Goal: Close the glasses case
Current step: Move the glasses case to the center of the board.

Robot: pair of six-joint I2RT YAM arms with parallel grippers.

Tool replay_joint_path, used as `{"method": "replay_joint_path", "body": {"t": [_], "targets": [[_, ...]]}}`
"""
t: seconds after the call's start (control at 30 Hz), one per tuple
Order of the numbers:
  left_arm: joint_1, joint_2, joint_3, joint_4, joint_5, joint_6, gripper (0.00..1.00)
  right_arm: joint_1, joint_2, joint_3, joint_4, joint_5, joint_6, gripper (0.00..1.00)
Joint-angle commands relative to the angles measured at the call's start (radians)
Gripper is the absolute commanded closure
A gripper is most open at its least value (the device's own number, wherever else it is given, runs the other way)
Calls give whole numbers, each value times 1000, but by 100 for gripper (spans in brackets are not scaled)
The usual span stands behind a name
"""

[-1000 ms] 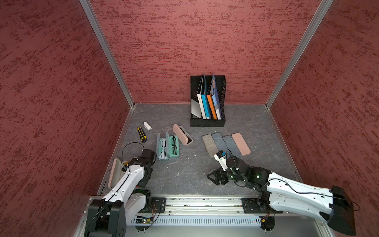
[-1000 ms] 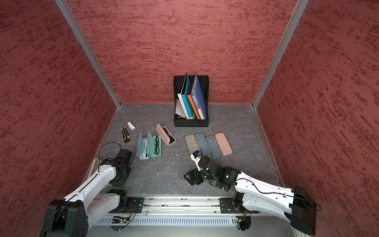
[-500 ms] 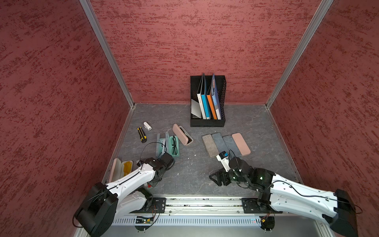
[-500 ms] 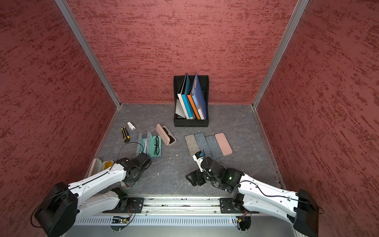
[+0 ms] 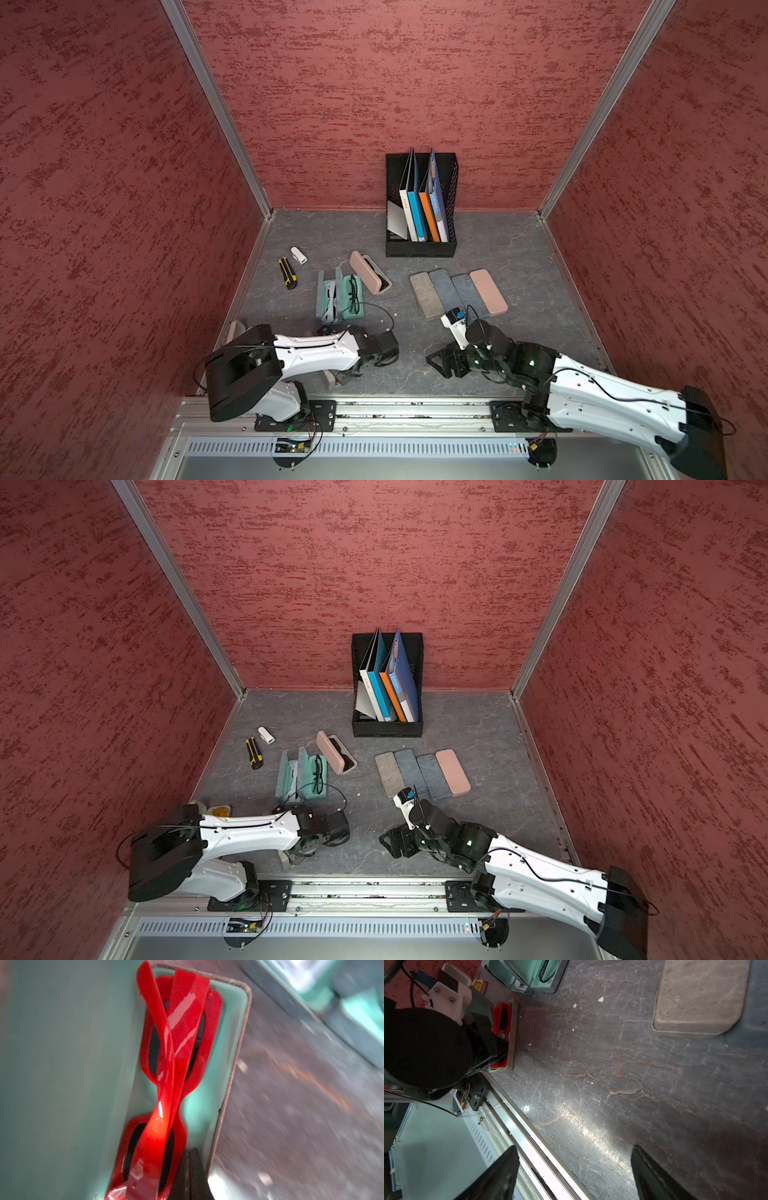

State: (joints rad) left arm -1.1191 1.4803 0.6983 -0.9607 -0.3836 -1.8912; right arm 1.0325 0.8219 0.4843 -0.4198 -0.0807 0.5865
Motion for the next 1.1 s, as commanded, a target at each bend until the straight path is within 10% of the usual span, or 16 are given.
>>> {"method": "replay_joint_path", "body": {"t": [0.0, 0.43, 1.07], "targets": [[-55, 80, 61, 98, 43, -59, 99, 5, -29, -13, -38, 46, -6, 16], [-123, 378, 410, 121, 29, 167, 100, -48, -138, -33, -212, 121, 78, 17], [-179, 243, 403, 67, -29, 234, 73, -180, -198, -71, -201, 15, 67, 17]]}}
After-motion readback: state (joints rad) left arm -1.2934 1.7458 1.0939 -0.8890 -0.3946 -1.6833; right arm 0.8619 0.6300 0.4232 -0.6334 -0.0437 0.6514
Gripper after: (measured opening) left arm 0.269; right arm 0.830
